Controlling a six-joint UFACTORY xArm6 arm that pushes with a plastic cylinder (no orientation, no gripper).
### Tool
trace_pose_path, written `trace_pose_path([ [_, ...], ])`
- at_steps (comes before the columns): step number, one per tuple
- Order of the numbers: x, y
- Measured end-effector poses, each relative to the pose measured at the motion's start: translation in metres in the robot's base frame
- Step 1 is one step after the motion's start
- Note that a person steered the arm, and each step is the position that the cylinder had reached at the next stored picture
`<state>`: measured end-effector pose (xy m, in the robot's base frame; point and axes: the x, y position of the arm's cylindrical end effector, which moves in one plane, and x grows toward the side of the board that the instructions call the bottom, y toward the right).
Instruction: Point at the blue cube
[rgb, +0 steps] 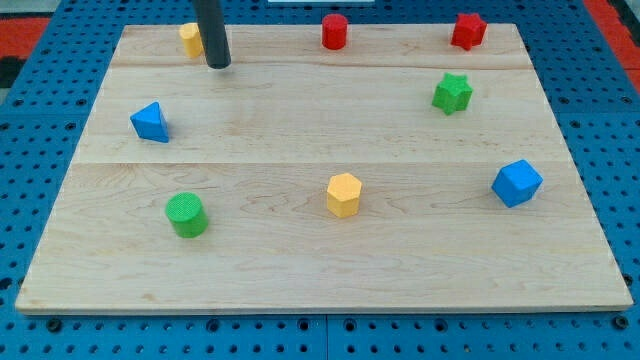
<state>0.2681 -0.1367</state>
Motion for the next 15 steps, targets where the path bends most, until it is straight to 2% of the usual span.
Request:
trace_pose_path([
  [5,0.000,0.015],
  [7,0.000,0.049],
  [9,0.000,0.052],
  [10,0.016,0.076],
  [11,0.055,0.103],
  [13,0.089,0.166],
  [15,0.093,0.292],
])
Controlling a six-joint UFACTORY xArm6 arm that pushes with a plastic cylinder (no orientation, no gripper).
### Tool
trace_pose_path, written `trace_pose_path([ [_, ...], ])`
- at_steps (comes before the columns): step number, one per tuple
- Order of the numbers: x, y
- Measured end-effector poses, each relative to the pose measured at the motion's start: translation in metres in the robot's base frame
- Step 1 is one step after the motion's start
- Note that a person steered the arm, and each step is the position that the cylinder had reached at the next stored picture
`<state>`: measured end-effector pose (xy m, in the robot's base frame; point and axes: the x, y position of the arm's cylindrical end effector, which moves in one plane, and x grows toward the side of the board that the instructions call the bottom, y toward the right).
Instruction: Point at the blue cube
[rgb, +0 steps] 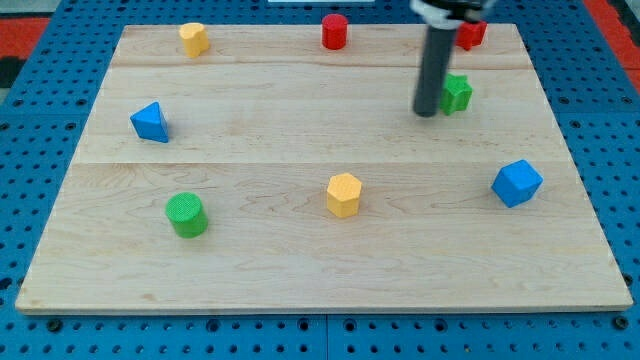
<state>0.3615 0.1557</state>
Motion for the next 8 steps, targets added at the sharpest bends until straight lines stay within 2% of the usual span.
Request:
trace_pose_path([
  [2,0.048,0.078],
  [3,0.054,0.126],
  [5,0.110,0.129],
  [6,0.110,0.106],
  [8,0.142,0.069],
])
